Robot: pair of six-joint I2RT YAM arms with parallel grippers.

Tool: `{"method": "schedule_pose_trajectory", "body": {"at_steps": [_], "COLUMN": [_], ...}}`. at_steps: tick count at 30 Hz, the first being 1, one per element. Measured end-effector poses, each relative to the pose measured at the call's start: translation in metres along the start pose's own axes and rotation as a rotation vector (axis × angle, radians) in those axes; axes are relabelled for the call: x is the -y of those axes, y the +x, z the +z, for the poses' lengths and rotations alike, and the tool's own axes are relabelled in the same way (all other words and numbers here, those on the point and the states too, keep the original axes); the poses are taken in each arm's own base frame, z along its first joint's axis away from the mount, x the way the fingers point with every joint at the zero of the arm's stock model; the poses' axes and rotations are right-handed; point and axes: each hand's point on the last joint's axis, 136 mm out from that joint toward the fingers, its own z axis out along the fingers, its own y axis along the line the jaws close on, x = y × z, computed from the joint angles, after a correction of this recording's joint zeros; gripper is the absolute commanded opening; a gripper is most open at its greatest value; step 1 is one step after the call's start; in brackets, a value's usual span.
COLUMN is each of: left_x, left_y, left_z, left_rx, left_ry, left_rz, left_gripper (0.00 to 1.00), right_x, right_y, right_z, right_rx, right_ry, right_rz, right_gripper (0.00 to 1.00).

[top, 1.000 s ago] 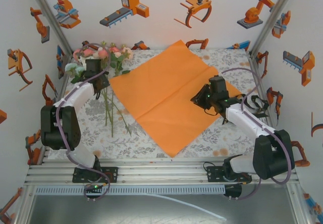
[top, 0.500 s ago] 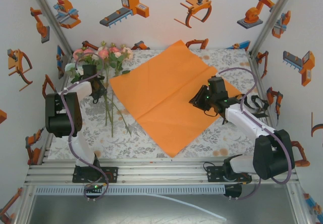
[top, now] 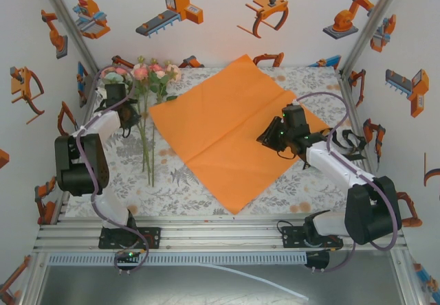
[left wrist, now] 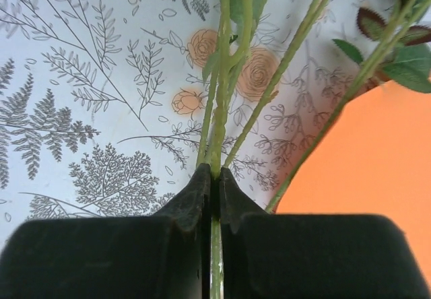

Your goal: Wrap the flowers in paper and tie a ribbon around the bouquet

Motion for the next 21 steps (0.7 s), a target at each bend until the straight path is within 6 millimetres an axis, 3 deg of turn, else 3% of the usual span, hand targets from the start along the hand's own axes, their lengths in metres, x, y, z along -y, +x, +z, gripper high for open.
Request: {"method": "schedule_pose_trajectory", "body": {"at_steps": [5, 9, 11, 13, 16, 18, 21], "left_x": [0.009, 0.042, 0.077, 0.128, 0.201, 0.241, 0.285], "left_y": [-0.015, -0.032, -0.033, -0.028, -0.011, 0.004, 0.032], "left_z": [-0.031, -0.084, -0.117, -0.150, -0.180, -0.182, -0.159], "left_rx": [0.051, 0.138, 0.182, 0.218, 0.226, 0.214, 0.167], "left_ry": [0.057, 0.181, 0.279, 0.417, 0.590, 0.656, 0.694], "left_rz": [-0.009, 0.001, 0.028, 0.067, 0.115, 0.133, 0.137], "left_gripper": [0.00, 0.00, 0.00, 0.00, 0.00, 0.00, 0.00], "right_x": [0.000, 0.001, 0.001, 0.002, 0.005, 0.009, 0.017], "right_y": [0.000, -0.003, -0.008, -0.014, -0.019, -0.021, -0.021], "right_z": [0.000, -0.006, -0.010, -0.016, -0.022, -0.023, -0.024], "right_rx": [-0.001, 0.020, 0.049, 0.086, 0.128, 0.145, 0.162], "right_ry": [0.002, 0.011, 0.019, 0.026, 0.042, 0.057, 0.087], "right_rz": [0.000, 0.000, 0.006, 0.018, 0.032, 0.041, 0.050], "right_gripper": [0.34, 0.37, 0.41, 0.44, 0.48, 0.53, 0.61]}}
